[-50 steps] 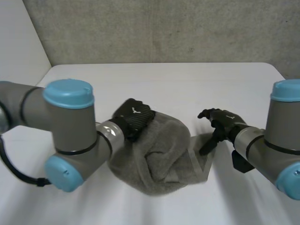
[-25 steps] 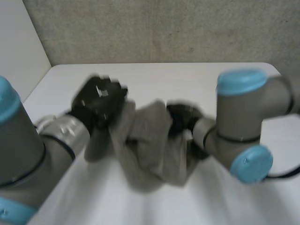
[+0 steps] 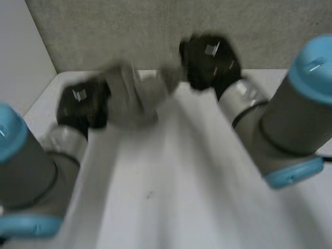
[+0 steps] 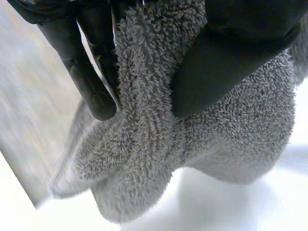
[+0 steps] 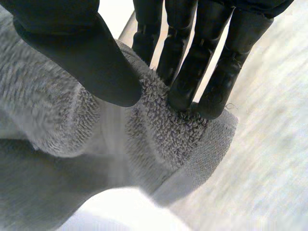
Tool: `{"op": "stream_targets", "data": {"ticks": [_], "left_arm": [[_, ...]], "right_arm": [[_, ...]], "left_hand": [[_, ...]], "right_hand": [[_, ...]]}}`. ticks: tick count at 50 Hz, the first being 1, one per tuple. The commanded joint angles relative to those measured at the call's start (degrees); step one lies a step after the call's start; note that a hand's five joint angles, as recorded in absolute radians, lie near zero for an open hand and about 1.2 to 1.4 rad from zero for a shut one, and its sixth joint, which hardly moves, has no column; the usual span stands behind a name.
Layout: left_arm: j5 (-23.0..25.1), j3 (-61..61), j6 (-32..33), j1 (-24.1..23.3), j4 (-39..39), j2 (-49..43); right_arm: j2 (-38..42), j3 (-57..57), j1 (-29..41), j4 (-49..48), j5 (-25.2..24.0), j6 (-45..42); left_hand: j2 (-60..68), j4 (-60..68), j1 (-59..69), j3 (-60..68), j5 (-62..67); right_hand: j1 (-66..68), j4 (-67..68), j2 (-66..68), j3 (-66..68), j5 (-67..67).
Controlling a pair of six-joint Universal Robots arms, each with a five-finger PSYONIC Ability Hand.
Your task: Fold the laundry
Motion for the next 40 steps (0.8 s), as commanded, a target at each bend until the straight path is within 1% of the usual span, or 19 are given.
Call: {"op": "stream_targets", "data": {"ticks": [1,3,4,5,6,8,9,12,22,24,25,26,27,29,30,32,33,35,40], "left_arm": [[3.3,-10.7,0.4,-1.0,-1.6,-1.7],[4.5,-12.8,0.4,-1.3,-2.6,-1.6],[5.7,-14.2,0.4,-1.8,-3.5,-1.5],[6.8,-15.2,0.4,-2.6,-4.7,-1.4],[6.8,-15.2,0.4,-2.6,-4.7,-1.4],[8.3,-16.0,0.3,-5.1,-7.4,-1.0],[8.3,-16.0,0.3,-5.1,-7.4,-1.0],[8.3,-15.5,0.2,-7.4,-10.4,1.0],[8.7,-11.0,0.4,-7.3,-12.7,14.3],[8.8,-8.2,0.5,-4.2,-12.5,15.7],[8.8,-8.2,0.5,-4.2,-12.5,15.7],[9.0,-6.9,0.5,-1.3,-12.4,15.7],[9.0,-6.9,0.5,-1.3,-12.4,15.7],[10.8,-4.4,0.5,5.0,-12.9,14.6],[10.8,-4.4,0.5,5.0,-12.9,14.6],[15.2,-2.4,0.5,8.9,-13.1,9.0],[15.2,-2.4,0.5,8.9,-13.1,9.0],[19.5,0.1,0.3,10.7,-13.2,3.0],[21.5,4.3,0.4,11.8,-15.7,-4.6]], "right_arm": [[6.6,2.3,0.3,10.6,-0.2,-6.5],[7.1,2.5,-0.3,12.0,-0.1,-6.7],[7.1,3.2,-1.7,13.0,-0.4,-6.8],[7.1,3.2,-1.7,13.0,-0.4,-6.8],[6.8,4.0,-3.0,13.5,-0.7,-7.1],[6.6,4.8,-3.8,13.5,-1.0,-7.1],[6.5,5.6,-4.5,13.5,-1.0,-7.1],[6.1,7.0,-4.7,13.3,-0.9,-7.1],[4.9,12.6,-7.3,9.3,-1.0,-7.3],[4.5,13.7,-8.0,7.1,-1.1,-7.3],[4.1,14.6,-8.5,5.1,-1.4,-7.3],[4.1,14.6,-8.5,5.1,-1.4,-7.3],[3.4,15.2,-8.9,3.8,-1.6,-7.5],[2.1,15.4,-8.9,3.2,-2.0,-7.8],[0.4,15.5,-8.9,3.1,-2.5,-8.5],[-1.5,15.6,-8.9,3.0,-3.2,-9.3],[-3.1,15.7,-8.9,2.9,-3.7,-9.8],[-4.8,15.6,-8.8,3.0,-4.1,-10.0],[-9.4,15.7,-8.1,3.1,-4.5,-10.0]], "left_hand": [[5.7,5.5,10.3,5.9,7.6],[2.4,2.2,6.9,2.5,4.2],[-5.1,-5.3,-0.6,-4.9,-3.3],[-18.3,-18.5,-13.8,-18.2,-16.5],[-18.5,-18.7,-13.9,-18.3,-16.7],[-47.3,-47.5,-42.7,-47.1,-45.5],[-47.4,-47.6,-42.9,-47.2,-45.6],[-58.1,-58.3,-53.6,-58.0,-56.3],[-59.0,-59.2,-54.5,-58.8,-57.2],[-58.5,-58.7,-54.0,-58.3,-56.7],[-58.5,-58.7,-54.0,-58.3,-56.7],[-58.0,-58.2,-53.5,-57.8,-56.2],[-58.0,-58.2,-53.4,-57.8,-56.2],[-57.5,-57.7,-52.9,-57.3,-55.7],[-57.5,-57.7,-52.9,-57.3,-55.7],[-57.2,-57.4,-52.6,-57.0,-55.4],[-57.2,-57.4,-52.6,-57.0,-55.4],[-57.0,-57.2,-52.4,-56.8,-55.2],[-56.2,-56.4,-51.6,-56.0,-54.4]], "right_hand": [[24.2,11.6,12.7,12.0,13.9],[24.2,11.6,12.7,12.0,13.9],[24.2,11.6,12.7,12.0,13.9],[24.2,11.6,12.7,12.0,13.9],[24.2,11.6,12.7,12.0,13.9],[24.2,11.6,12.7,12.0,13.9],[24.2,11.6,12.7,12.0,13.9],[24.2,11.6,12.7,12.0,13.9],[24.2,11.6,12.7,12.0,13.9],[24.2,11.6,12.7,12.0,13.9],[24.2,11.6,12.7,12.0,13.9],[24.2,11.6,12.7,12.0,13.9],[24.2,11.6,12.7,12.0,13.9],[24.2,11.6,12.7,12.0,13.9],[24.2,11.6,12.7,12.0,13.9],[24.2,11.6,12.7,12.0,13.9],[24.2,11.6,12.7,12.0,13.9],[24.2,11.6,12.7,12.0,13.9],[24.2,11.6,12.7,12.0,13.9]]}}
